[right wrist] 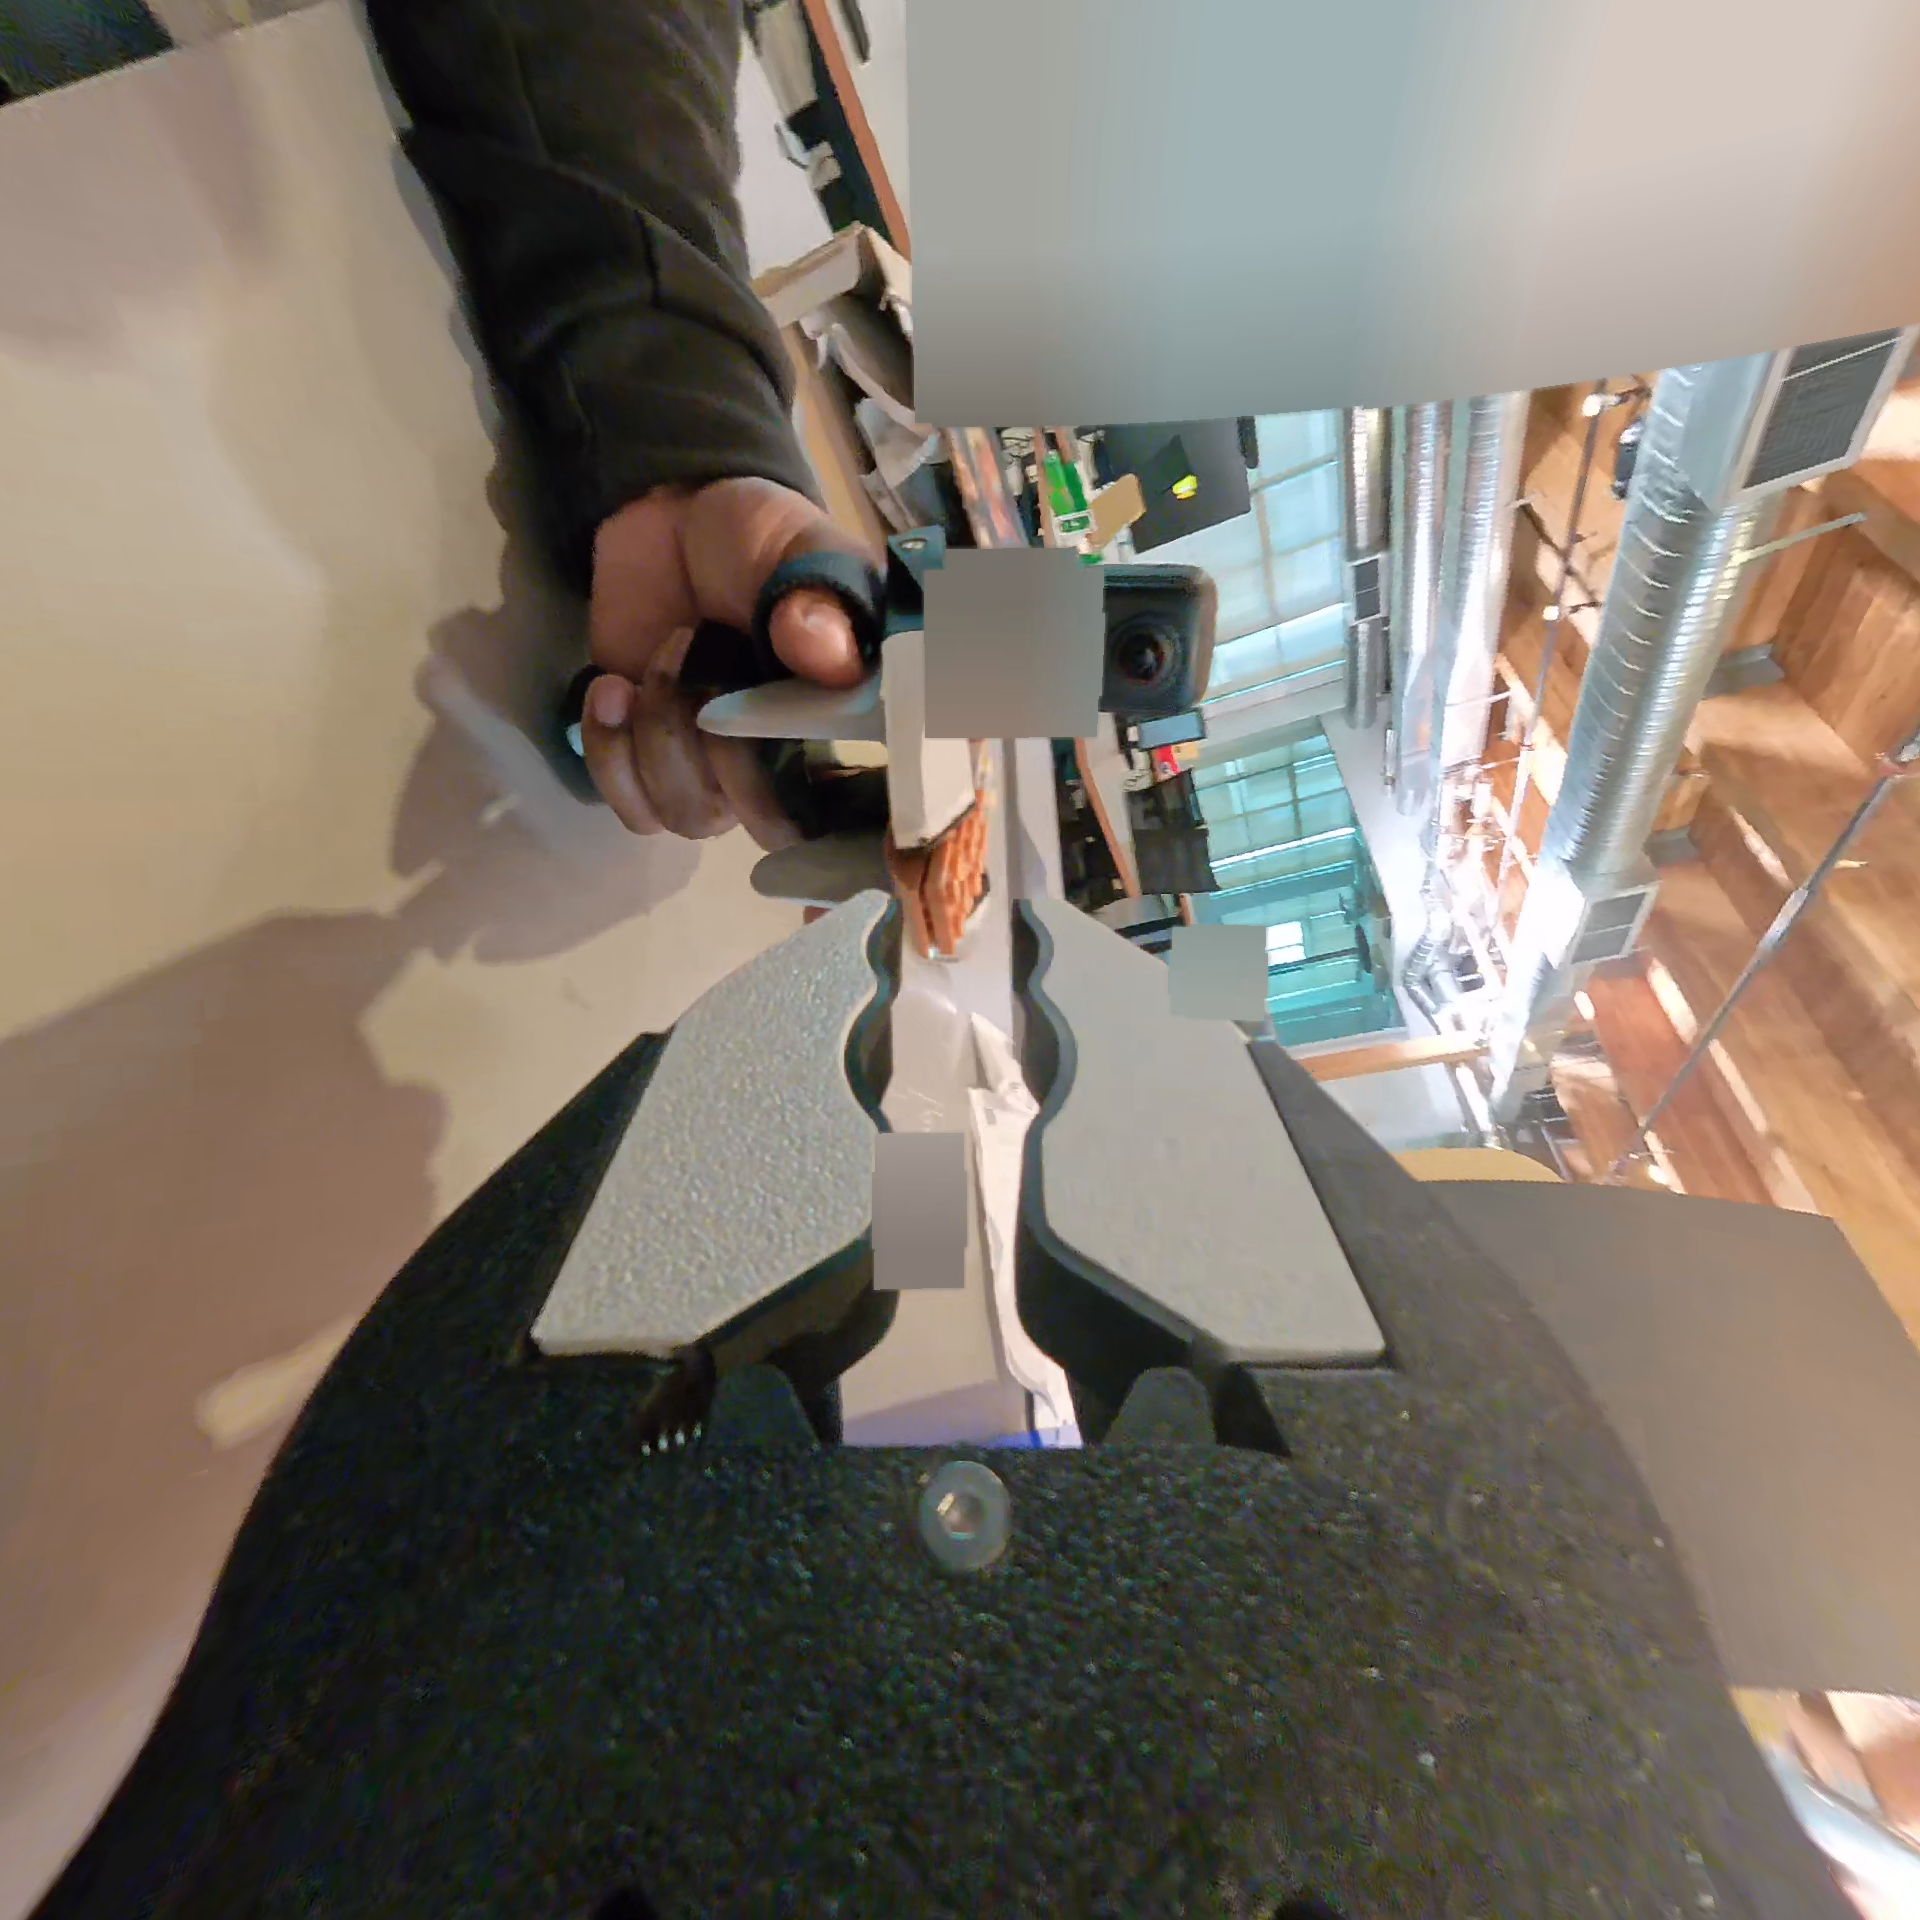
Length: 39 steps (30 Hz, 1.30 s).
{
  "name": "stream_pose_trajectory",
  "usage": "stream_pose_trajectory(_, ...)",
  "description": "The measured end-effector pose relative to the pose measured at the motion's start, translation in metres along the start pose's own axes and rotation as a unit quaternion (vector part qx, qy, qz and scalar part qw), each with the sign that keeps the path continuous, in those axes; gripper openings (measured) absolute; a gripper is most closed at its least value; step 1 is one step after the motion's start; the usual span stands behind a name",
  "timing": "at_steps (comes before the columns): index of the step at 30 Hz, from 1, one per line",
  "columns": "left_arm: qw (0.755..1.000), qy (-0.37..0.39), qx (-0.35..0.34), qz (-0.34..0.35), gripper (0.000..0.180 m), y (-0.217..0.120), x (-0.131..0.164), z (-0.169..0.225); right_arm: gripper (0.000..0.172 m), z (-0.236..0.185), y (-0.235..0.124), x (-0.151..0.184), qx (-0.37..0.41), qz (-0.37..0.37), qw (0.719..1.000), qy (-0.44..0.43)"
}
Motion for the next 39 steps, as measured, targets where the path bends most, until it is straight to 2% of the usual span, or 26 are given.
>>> stream_pose_trajectory(6, 1.000, -0.004, 0.000, -0.004, 0.021, 0.000, 0.001, 0.000, 0.013, -0.002, 0.002, 0.001, -0.042, -0.006, 0.999, 0.001)
stream_pose_trajectory(9, 1.000, -0.005, 0.000, -0.003, 0.021, 0.000, 0.001, 0.000, 0.012, -0.001, 0.002, 0.002, -0.029, -0.013, 1.000, -0.002)
stream_pose_trajectory(12, 1.000, -0.006, -0.001, -0.001, 0.021, -0.001, 0.000, -0.001, 0.033, 0.001, 0.004, 0.007, -0.024, -0.047, 0.999, 0.007)
stream_pose_trajectory(14, 1.000, -0.005, -0.002, 0.000, 0.021, -0.001, 0.000, -0.001, 0.040, 0.002, 0.004, 0.011, -0.016, -0.057, 0.998, 0.013)
stream_pose_trajectory(17, 1.000, -0.004, -0.004, 0.001, 0.021, -0.002, 0.000, -0.001, 0.064, 0.000, 0.008, 0.020, -0.013, -0.099, 0.995, 0.024)
stream_pose_trajectory(20, 1.000, -0.004, -0.006, 0.002, 0.021, -0.003, -0.001, -0.002, 0.075, -0.006, 0.012, 0.029, -0.008, -0.134, 0.990, 0.034)
stream_pose_trajectory(23, 1.000, -0.003, -0.008, 0.003, 0.021, -0.004, -0.001, -0.002, 0.079, -0.014, 0.016, 0.036, -0.013, -0.163, 0.986, 0.037)
stream_pose_trajectory(25, 1.000, -0.003, -0.010, 0.003, 0.021, -0.005, -0.001, -0.002, 0.054, -0.020, 0.016, 0.042, -0.023, -0.184, 0.983, 0.012)
stream_pose_trajectory(28, 1.000, -0.004, -0.013, 0.006, 0.021, -0.006, -0.002, -0.003, 0.019, -0.019, 0.012, 0.046, 0.012, -0.187, 0.982, -0.026)
stream_pose_trajectory(30, 1.000, -0.004, -0.015, 0.006, 0.021, -0.007, -0.002, -0.004, 0.008, -0.014, 0.007, 0.042, 0.028, -0.157, 0.987, 0.007)
stream_pose_trajectory(31, 1.000, -0.004, -0.016, 0.005, 0.021, -0.007, -0.002, -0.004, 0.006, -0.011, 0.005, 0.039, 0.028, -0.140, 0.989, 0.036)
stream_pose_trajectory(35, 1.000, -0.010, -0.015, 0.008, 0.021, -0.008, -0.003, -0.005, 0.014, -0.006, -0.002, 0.027, 0.001, -0.074, 0.991, 0.114)
stream_pose_trajectory(39, 1.000, -0.015, -0.011, 0.003, 0.021, -0.008, -0.002, -0.006, 0.021, -0.005, 0.001, 0.017, -0.033, -0.052, 0.994, 0.091)
Point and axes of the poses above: each gripper's, where its closed fingertips meet, y out along the fingers, x out of its underside, z = x × y across the jaws, the point moved 7 cm from there along -y, back along the fingers, and after that the axes turned 7 degrees about -y, right-handed, at the moved point
